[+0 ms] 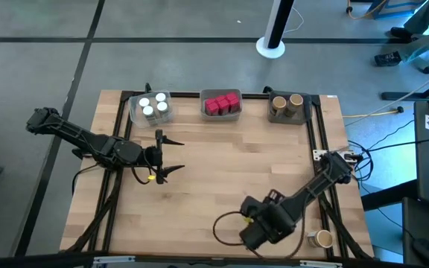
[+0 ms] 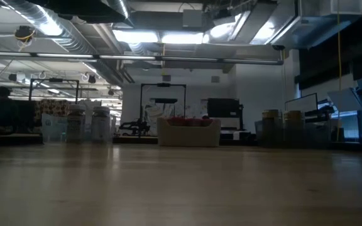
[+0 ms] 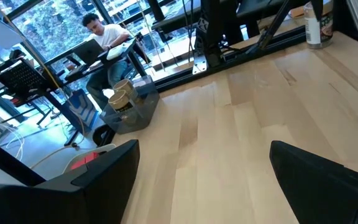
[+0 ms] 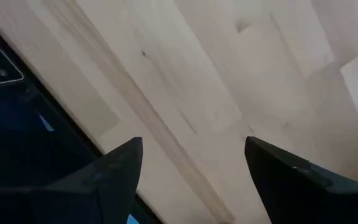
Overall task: Sort spices by type
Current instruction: Put the gold seasoning bottle into the black bin
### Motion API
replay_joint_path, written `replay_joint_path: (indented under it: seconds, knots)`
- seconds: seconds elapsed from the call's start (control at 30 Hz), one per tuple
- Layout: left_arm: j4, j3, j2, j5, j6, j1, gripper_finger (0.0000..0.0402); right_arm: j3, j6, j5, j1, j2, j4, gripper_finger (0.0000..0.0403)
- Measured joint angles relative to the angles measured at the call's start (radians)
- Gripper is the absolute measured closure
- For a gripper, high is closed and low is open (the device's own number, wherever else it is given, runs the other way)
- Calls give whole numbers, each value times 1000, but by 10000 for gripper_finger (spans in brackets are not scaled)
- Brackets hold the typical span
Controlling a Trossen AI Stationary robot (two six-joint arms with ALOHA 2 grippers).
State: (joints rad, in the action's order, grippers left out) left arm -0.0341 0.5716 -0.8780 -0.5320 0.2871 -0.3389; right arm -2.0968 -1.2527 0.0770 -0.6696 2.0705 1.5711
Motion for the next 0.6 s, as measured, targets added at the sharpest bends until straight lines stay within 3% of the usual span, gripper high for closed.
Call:
replay_joint_path:
  seconds: [0.33, 0.6]
  knots:
    - [-10, 0, 0, 0, 5, 0, 54, 0, -174, -45, -138, 0, 0, 119]
    - [-35, 0, 0, 0, 8, 0, 54, 46, -410, -109, -262, -4, -2, 119]
